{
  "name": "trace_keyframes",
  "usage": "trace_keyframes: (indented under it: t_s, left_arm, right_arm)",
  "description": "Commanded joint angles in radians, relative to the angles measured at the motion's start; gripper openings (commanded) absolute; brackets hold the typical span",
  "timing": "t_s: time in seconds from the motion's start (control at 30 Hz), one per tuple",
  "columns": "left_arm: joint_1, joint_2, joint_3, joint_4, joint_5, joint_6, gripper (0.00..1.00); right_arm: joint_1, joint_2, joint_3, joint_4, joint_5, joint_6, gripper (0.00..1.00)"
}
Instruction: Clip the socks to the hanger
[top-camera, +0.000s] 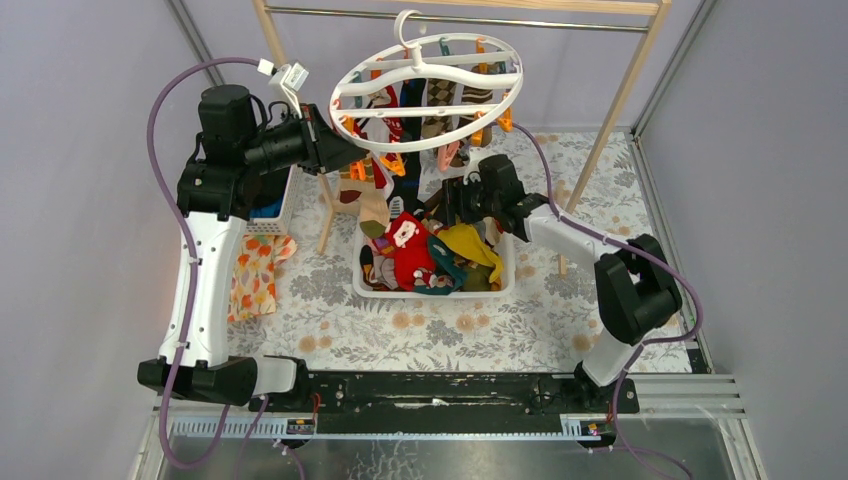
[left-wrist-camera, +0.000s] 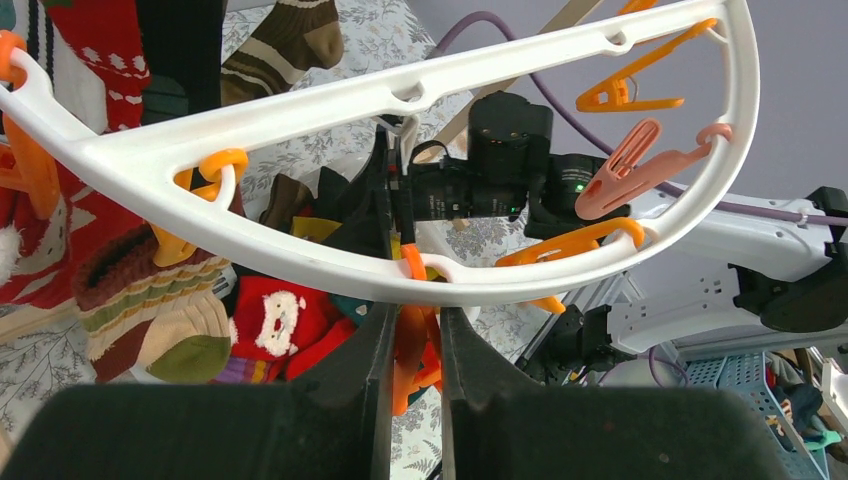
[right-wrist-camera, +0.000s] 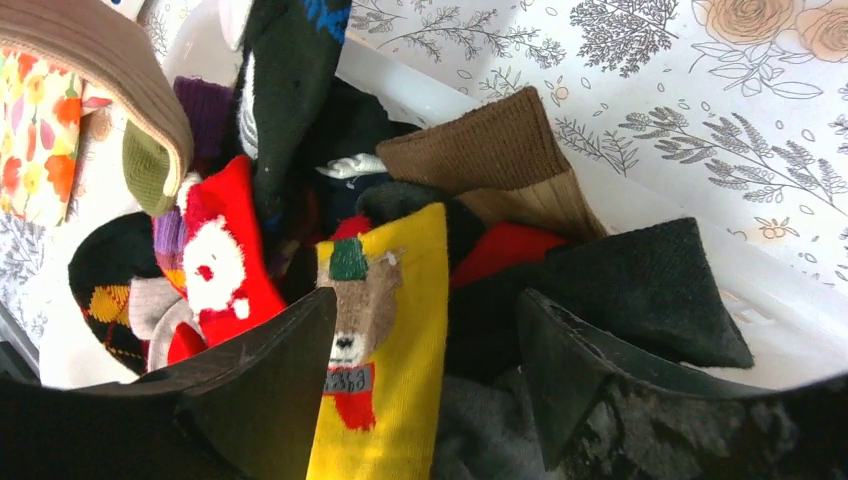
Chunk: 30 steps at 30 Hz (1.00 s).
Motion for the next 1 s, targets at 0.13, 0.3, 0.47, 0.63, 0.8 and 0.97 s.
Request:
trace_keyframes:
  t_s: [0.13,0.3,0.47,0.63,0.8,0.97]
  left_arm:
    - [0.008,-0.016,-0.012,0.036,0.018,0.006,0.00]
    - [0.008,-0.018,-0.017,0.038,0.017,0.003,0.00]
    - [0.008,-0.021,-0.016,0.038,0.015,0.003,0.00]
    - [0.008,-0.024,-0.016,0.038,0.017,0.001,0.00]
    - [0.008,-0.025,-0.011,0.038,0.018,0.000,0.00]
    - [0.008,-0.027,-0.012,0.040,0.024,-0.004,0.00]
  right_arm:
    - [-0.018,-0.012,-0.016,0.204,-0.115,0.092,0.67]
    - [-0.016,-0.006,-0.016,0.207,-0.169,0.102,0.58]
    - [-0.019,0.019,0.009,0.163,-0.175,0.096,0.52]
    - [-0.018,0.066,0.069,0.089,-0.189,0.085,0.44]
    - [-0.020,0.072,0.096,0.088,-0.234,0.116,0.18]
    - [-0.020,-0.008,0.065,0.161,-0.285,0.186,0.00]
